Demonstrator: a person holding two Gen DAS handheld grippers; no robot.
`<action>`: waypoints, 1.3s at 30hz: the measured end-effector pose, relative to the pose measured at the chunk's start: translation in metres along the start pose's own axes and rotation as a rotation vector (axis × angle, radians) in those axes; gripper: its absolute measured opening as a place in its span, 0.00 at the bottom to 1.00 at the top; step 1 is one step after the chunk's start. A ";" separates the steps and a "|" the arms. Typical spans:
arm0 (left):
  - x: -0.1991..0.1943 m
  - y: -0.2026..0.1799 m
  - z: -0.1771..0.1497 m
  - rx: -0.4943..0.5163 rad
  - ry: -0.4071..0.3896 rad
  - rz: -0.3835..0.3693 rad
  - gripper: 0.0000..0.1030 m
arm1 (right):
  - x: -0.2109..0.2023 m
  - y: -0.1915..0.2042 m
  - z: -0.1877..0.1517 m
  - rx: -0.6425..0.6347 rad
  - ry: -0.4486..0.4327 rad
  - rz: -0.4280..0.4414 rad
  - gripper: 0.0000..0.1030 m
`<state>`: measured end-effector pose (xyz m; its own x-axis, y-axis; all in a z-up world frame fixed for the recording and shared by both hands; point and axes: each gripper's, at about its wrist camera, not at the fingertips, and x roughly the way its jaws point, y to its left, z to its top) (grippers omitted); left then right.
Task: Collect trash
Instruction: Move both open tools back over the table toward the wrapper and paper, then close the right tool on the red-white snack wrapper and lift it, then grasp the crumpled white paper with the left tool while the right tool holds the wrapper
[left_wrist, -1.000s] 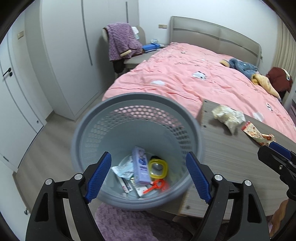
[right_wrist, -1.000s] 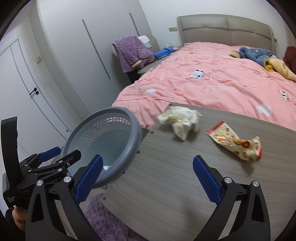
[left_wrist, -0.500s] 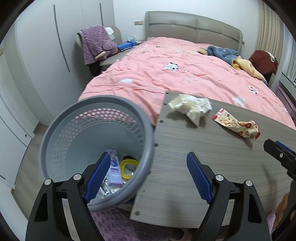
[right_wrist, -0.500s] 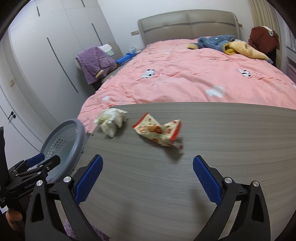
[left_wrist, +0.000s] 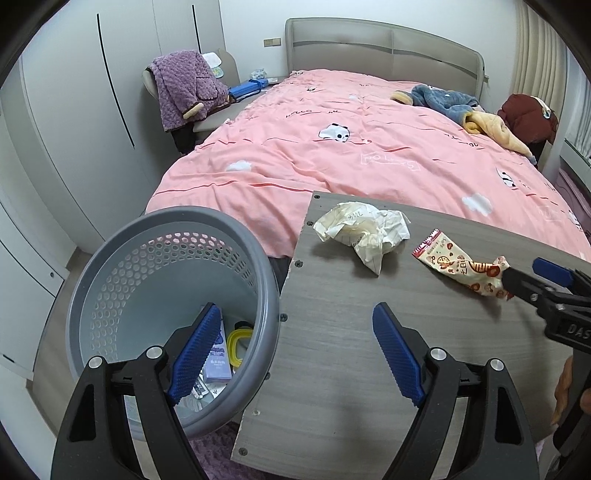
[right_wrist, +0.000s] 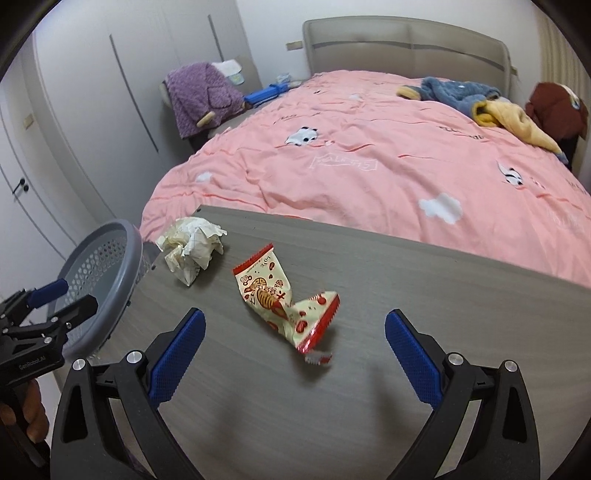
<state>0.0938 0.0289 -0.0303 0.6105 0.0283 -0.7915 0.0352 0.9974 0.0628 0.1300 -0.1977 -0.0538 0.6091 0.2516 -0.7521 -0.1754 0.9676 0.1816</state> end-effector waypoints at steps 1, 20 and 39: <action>0.002 -0.001 0.001 0.000 0.003 0.000 0.78 | 0.005 0.002 0.002 -0.023 0.012 -0.002 0.93; 0.005 -0.003 0.003 -0.005 0.011 0.002 0.78 | 0.056 0.017 0.006 -0.191 0.153 -0.018 0.61; 0.013 -0.017 0.013 0.000 0.011 -0.031 0.78 | 0.014 0.009 -0.005 -0.035 0.048 0.026 0.29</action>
<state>0.1120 0.0115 -0.0339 0.6007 -0.0016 -0.7994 0.0542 0.9978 0.0387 0.1328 -0.1858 -0.0659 0.5667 0.2745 -0.7768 -0.2183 0.9592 0.1796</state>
